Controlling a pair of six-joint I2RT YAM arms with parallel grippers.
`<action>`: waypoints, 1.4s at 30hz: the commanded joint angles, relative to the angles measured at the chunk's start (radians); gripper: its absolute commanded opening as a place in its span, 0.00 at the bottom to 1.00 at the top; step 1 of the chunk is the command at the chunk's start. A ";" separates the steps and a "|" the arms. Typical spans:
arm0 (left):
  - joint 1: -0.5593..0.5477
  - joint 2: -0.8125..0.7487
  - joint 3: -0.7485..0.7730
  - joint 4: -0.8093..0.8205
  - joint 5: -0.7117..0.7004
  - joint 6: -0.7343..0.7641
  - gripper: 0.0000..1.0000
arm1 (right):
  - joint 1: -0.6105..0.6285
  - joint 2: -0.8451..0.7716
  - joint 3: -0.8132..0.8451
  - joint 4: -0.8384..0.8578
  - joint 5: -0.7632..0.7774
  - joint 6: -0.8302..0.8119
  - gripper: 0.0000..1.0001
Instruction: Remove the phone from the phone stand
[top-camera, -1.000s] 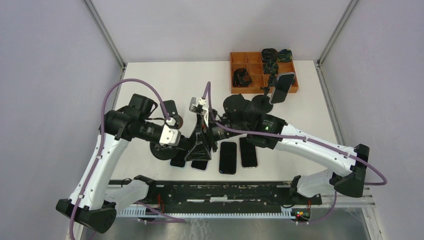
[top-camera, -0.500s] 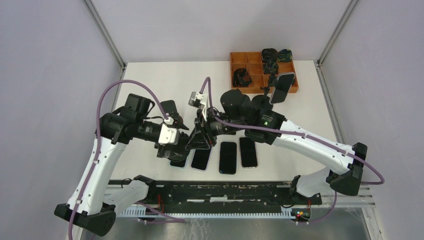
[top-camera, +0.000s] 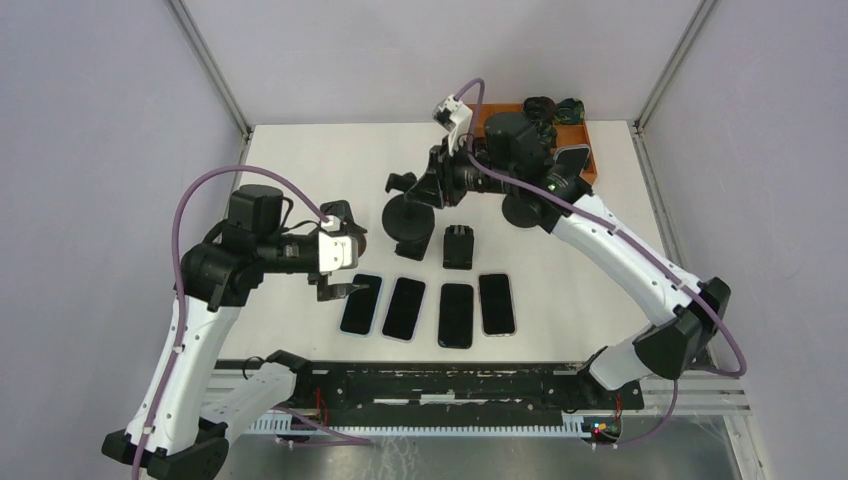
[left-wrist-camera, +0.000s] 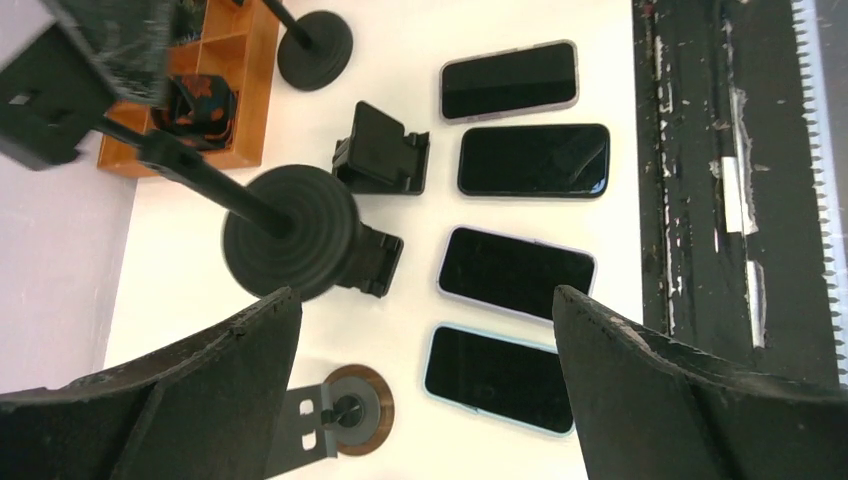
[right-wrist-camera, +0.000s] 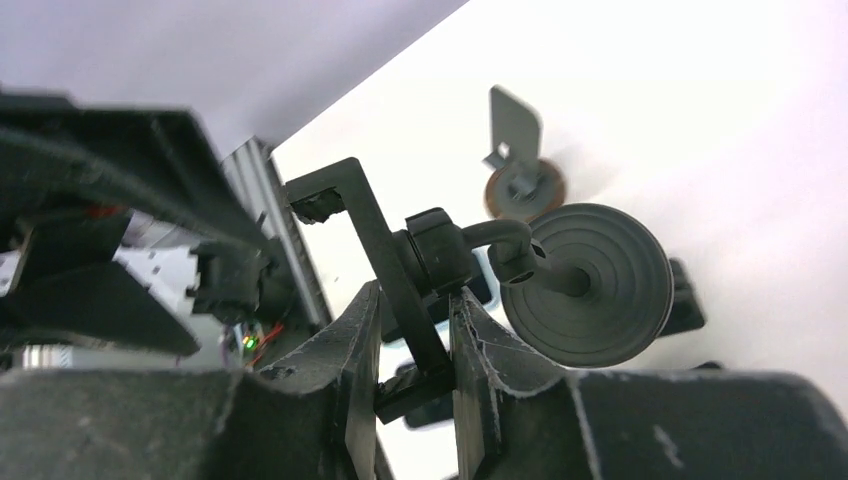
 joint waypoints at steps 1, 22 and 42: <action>-0.001 -0.010 0.001 0.022 -0.048 -0.057 1.00 | -0.034 0.097 0.166 0.158 0.020 -0.034 0.00; -0.001 -0.024 -0.058 -0.028 -0.018 0.016 1.00 | -0.128 0.709 0.544 0.317 -0.027 0.099 0.00; -0.002 -0.005 -0.042 -0.024 0.009 -0.008 1.00 | -0.169 0.622 0.583 0.159 0.042 0.024 0.98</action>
